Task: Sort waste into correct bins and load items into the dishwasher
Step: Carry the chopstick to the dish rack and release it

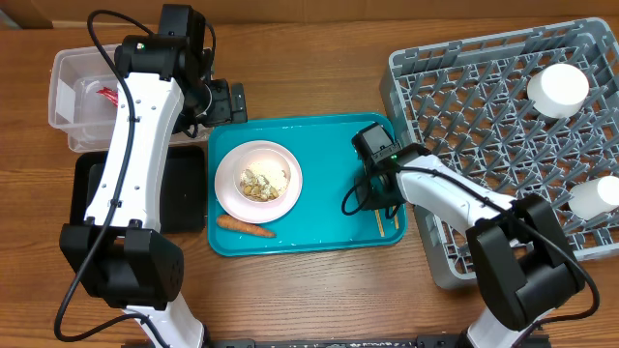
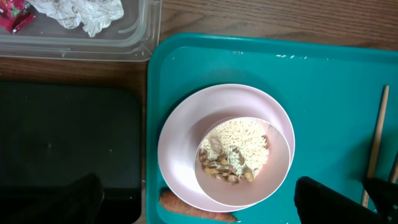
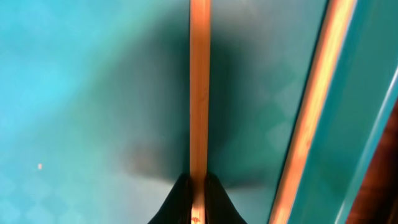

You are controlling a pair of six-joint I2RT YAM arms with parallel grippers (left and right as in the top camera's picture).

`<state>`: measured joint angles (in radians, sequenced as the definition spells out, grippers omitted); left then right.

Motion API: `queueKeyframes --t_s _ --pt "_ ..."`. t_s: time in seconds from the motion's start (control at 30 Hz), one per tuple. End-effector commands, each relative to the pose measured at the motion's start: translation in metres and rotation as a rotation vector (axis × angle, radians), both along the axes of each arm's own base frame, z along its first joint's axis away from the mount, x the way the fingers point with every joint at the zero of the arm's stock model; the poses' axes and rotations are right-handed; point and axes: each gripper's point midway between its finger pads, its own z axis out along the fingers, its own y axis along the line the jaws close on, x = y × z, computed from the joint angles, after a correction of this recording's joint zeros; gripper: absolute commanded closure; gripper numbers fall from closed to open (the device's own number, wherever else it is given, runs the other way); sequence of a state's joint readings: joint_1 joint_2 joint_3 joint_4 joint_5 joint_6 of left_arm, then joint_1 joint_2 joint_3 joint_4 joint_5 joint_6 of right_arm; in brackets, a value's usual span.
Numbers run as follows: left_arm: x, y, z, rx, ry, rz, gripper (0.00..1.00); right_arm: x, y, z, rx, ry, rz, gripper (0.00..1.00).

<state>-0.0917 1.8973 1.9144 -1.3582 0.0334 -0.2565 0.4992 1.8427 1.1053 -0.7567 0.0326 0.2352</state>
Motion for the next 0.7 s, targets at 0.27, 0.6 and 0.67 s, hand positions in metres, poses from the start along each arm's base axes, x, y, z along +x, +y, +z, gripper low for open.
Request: queueKeyframes --t_s 0.27,0.6,0.67 --pt "0.003 -0.005 0.003 -0.013 -0.012 -0.007 0.00 0.049 0.013 0.113 0.076 -0.183 -0.021 0.96" --pt "0.003 -0.005 0.003 -0.013 -0.009 -0.007 0.00 0.061 -0.098 0.157 -0.115 -0.246 -0.061 0.96" --pt "0.003 -0.005 0.003 -0.013 -0.009 -0.007 0.00 0.054 -0.111 0.145 -0.105 -0.197 -0.049 0.96"
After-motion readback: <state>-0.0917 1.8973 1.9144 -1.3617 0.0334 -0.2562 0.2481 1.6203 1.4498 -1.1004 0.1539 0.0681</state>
